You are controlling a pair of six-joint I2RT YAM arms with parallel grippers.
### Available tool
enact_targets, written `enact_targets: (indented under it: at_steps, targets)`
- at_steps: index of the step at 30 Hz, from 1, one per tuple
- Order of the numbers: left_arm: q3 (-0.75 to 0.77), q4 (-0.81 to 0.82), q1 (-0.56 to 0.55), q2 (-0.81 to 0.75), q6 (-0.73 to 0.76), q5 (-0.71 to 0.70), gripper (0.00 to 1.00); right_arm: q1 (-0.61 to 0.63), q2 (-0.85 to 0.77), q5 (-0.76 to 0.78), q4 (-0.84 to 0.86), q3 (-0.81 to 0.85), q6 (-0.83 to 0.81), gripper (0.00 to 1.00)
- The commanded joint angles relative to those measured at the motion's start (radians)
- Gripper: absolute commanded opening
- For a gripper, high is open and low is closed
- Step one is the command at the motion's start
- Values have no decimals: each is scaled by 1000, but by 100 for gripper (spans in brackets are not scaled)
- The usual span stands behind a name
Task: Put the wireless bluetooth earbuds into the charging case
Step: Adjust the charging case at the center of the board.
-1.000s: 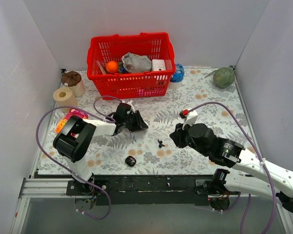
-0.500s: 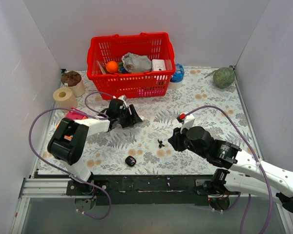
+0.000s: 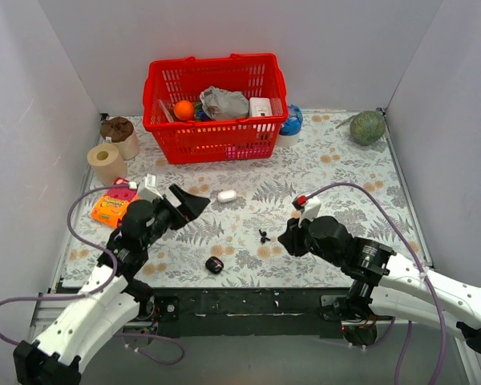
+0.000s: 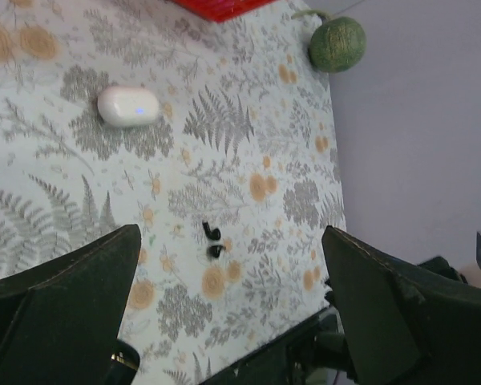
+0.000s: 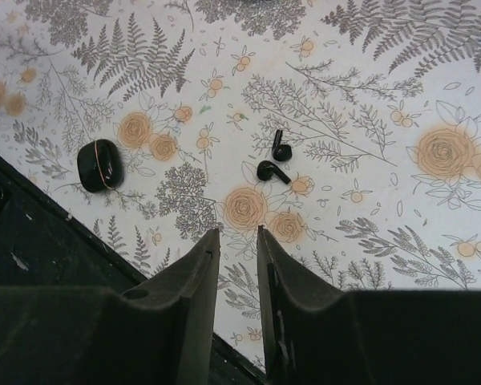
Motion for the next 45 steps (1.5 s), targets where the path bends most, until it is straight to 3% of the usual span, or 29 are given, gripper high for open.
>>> enact_targets:
  at_steps: [1, 4, 13, 17, 24, 26, 27, 29, 35, 45]
  targets:
    - [-49, -291, -116, -154, -112, -68, 98, -2, 39, -88, 87, -20, 5, 32]
    - [-46, -324, -251, -161, -146, -141, 98, -1, 75, -142, 116, -37, 14, 31]
    - [253, -589, -717, 409, -180, -486, 98, 2, 52, -177, 88, -37, -10, 31]
    - [269, -589, -835, 445, -144, -586, 98, 2, 7, -160, 59, -44, -9, 31]
    - [249, -629, -828, 330, -80, -592, 98, 2, -13, -154, 33, -49, -24, 31]
    - [229, -597, -793, 321, -12, -542, 98, 2, -2, -140, 21, -28, -36, 31]
    - [218, -583, -710, 325, 9, -495, 98, 2, 1, -139, 9, -20, -44, 31]
    - [198, -540, -623, 348, 70, -372, 98, 2, 10, -140, 10, 0, -59, 31]
    - [235, -509, -529, 532, 167, -275, 95, 2, 11, -136, -18, 48, -81, 31]
    - [224, -433, -524, 628, 245, -148, 92, 2, -37, -160, -2, -3, -53, 31]
